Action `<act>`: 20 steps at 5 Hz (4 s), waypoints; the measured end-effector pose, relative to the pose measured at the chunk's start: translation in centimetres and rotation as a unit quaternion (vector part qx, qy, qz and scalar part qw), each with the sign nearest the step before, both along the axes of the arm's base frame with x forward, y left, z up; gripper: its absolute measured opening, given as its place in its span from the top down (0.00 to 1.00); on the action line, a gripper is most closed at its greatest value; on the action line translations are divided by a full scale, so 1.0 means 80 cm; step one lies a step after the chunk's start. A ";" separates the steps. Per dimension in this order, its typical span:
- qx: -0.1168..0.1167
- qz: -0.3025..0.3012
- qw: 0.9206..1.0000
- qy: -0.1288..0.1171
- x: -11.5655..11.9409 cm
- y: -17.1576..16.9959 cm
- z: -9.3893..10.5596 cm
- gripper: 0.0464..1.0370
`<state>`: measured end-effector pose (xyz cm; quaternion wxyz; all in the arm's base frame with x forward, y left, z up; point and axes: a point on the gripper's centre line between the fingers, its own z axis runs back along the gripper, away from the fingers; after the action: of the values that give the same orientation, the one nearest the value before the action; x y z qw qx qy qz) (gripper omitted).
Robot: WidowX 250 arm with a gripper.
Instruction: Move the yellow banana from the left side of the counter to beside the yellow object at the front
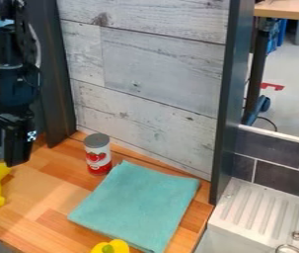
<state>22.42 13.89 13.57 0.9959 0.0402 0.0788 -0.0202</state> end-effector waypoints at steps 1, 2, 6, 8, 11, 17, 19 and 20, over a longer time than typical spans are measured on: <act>-0.006 0.000 1.000 0.009 0.000 -0.001 -0.007 0.03; -0.011 0.064 0.998 -0.006 0.009 0.031 -0.026 0.03; 0.055 0.298 0.952 -0.053 0.047 0.126 -0.061 0.03; 0.072 0.361 0.929 -0.028 0.036 0.152 -0.091 0.03; 0.043 0.404 0.912 -0.055 0.033 0.174 -0.130 0.03; 0.001 0.457 0.887 -0.064 0.008 0.120 -0.075 0.44; -0.016 0.492 0.869 -0.052 -0.017 0.068 -0.088 0.44; -0.012 0.499 0.866 -0.045 -0.012 0.019 -0.110 0.44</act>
<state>21.47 15.43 4.81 0.8761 -0.0158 0.0434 0.4799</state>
